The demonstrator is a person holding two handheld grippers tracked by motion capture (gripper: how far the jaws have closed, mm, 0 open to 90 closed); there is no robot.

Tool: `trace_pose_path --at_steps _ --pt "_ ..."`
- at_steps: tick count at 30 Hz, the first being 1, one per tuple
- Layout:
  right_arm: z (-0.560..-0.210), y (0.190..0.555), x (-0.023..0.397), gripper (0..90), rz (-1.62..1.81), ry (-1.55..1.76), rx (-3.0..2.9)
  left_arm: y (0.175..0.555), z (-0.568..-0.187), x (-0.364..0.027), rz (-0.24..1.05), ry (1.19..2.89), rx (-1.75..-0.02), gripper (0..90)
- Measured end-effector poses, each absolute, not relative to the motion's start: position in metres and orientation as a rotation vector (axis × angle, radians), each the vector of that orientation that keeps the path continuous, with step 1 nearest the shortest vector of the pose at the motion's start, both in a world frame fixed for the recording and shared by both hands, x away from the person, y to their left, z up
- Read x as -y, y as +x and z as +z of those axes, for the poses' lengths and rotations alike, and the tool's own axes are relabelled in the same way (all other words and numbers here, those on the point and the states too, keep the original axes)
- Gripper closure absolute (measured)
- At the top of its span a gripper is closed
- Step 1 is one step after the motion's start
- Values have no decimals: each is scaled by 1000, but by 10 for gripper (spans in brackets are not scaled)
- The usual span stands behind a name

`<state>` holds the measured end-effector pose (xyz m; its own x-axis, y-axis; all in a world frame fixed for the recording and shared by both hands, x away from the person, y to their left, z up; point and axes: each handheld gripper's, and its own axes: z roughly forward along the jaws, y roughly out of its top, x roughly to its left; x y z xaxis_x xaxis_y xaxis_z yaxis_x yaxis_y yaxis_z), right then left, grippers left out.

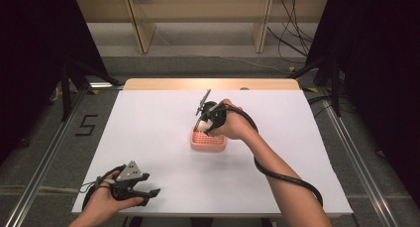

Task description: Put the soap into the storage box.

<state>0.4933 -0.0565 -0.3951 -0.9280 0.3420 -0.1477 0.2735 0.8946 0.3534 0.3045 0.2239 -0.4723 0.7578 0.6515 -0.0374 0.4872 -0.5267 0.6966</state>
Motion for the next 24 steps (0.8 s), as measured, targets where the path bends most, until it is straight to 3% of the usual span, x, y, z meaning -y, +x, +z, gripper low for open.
trace_pose_path --at_steps 24 --pt "-411 501 58 505 460 505 -2868 304 -472 -224 293 2234 -848 326"
